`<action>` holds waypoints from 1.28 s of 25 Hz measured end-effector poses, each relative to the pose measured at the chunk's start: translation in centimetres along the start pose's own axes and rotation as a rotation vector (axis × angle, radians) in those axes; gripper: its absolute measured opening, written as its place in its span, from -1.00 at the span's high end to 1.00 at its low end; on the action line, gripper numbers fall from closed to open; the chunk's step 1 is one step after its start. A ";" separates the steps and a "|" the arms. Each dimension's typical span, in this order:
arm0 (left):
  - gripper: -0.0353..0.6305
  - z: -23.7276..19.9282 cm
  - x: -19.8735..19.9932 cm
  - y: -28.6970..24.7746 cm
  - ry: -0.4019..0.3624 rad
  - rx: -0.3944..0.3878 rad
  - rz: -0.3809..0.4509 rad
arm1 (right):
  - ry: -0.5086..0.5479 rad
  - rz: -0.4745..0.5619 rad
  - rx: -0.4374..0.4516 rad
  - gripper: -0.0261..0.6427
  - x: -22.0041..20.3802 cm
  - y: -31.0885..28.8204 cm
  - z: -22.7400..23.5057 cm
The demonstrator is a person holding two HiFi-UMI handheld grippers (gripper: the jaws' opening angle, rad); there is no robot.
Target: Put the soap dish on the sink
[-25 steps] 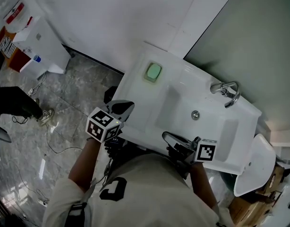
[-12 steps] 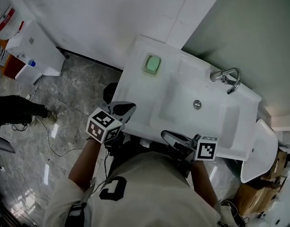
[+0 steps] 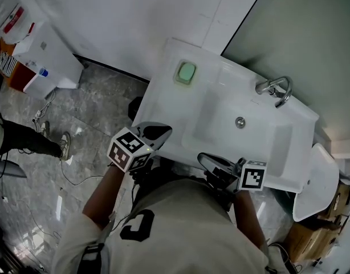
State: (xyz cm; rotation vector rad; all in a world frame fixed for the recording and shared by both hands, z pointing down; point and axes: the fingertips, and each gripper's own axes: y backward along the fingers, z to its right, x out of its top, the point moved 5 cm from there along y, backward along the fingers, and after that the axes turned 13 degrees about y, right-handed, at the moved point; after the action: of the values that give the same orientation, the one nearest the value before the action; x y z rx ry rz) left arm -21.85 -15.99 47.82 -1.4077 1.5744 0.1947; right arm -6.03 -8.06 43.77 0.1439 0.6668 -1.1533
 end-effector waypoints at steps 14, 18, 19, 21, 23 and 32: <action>0.83 8.9 -0.7 -5.0 -0.060 -0.006 -0.042 | -0.025 0.100 0.010 0.90 -1.8 9.3 1.2; 0.83 11.2 -2.1 -6.8 -0.062 -0.009 -0.075 | -0.050 0.122 0.008 0.90 -3.1 12.0 1.5; 0.83 12.0 -2.4 -7.3 -0.064 -0.016 -0.083 | -0.053 0.128 0.008 0.90 -3.5 12.7 1.6; 0.83 13.5 -3.0 -8.2 -0.076 -0.026 -0.099 | -0.057 0.145 0.011 0.90 -4.2 14.1 1.7; 0.83 14.9 -3.6 -9.1 -0.088 -0.029 -0.115 | -0.056 0.159 0.013 0.90 -4.8 15.4 1.7; 0.83 17.9 -7.7 -9.9 -0.031 0.044 -0.154 | -0.116 0.094 0.085 0.90 -8.1 17.3 2.3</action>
State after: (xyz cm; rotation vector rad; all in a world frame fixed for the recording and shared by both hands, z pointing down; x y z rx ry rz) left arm -5.08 -1.99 48.85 -1.4776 1.4294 0.0895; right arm 8.24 4.69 46.20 0.1767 0.5041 -1.0916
